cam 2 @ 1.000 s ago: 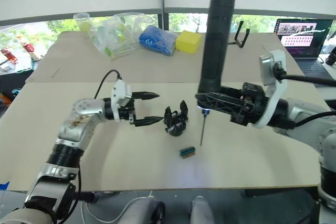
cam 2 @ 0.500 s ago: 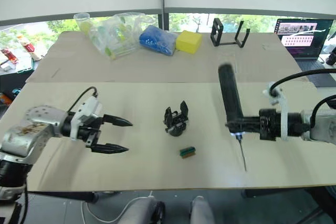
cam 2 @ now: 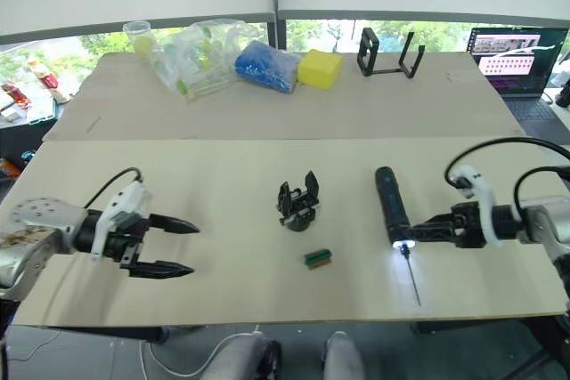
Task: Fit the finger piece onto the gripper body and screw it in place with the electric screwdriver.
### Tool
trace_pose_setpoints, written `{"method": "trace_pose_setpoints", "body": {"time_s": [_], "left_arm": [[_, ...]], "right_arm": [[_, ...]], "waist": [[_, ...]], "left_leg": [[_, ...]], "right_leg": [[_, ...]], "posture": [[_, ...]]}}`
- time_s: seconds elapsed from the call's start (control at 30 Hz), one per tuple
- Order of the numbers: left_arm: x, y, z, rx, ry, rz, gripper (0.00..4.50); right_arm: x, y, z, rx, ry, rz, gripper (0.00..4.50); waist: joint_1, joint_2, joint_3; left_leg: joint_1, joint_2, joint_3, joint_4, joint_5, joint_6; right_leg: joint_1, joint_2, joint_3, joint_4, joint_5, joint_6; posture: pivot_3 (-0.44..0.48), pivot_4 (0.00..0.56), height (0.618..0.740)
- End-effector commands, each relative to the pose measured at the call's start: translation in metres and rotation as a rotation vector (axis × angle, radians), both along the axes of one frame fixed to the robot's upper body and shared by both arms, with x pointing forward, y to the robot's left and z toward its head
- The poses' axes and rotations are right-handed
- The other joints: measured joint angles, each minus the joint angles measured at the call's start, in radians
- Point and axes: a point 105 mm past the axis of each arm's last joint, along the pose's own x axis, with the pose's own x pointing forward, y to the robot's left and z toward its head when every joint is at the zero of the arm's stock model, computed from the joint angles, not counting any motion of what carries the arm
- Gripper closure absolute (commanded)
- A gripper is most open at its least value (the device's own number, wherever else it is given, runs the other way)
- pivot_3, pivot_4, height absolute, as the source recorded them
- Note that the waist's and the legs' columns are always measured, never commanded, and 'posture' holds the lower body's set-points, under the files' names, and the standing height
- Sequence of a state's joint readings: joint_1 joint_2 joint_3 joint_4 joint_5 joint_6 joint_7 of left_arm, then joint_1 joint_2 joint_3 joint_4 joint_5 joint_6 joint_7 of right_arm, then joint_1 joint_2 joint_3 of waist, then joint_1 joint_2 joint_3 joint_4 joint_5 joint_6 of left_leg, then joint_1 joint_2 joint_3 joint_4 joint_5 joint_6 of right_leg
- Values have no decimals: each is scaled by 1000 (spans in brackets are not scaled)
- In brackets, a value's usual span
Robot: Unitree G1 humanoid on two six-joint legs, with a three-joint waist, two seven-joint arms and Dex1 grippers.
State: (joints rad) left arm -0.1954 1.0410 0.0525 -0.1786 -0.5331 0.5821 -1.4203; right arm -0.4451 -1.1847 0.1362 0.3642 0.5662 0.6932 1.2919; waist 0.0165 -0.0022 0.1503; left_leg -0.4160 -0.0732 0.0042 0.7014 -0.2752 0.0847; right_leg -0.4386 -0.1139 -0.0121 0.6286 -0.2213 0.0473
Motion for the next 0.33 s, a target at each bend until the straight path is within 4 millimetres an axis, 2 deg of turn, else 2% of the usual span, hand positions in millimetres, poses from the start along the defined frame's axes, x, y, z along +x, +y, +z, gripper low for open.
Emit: {"method": "trace_pose_setpoints", "body": {"time_s": [0.03,0.17,0.27,0.33], "left_arm": [[-4,19,21,-4,-10,47,0],[-5,47,28,31,-30,140,0],[-6,49,28,31,-37,152,0],[-9,48,27,17,-19,144,0]], "right_arm": [[-9,-14,51,-28,-235,155,43],[-28,-36,64,-66,-322,233,43],[-25,-46,63,-80,-365,200,43],[-21,-46,62,-81,-399,190,43]], "waist": [[-3,2,0],[-7,2,1],[-10,2,1],[-12,2,1]], "left_leg": [[1,0,1,0,0,0],[4,1,1,-1,1,-1],[16,2,2,-6,-1,1],[18,2,2,-7,-3,4]], "right_leg": [[1,0,0,0,0,0],[2,1,0,1,0,0],[12,-1,1,-1,-1,-2],[14,-2,2,-2,-1,-2]], "posture": [[0,150,740],[0,150,740],[0,150,740],[0,150,740]]}}
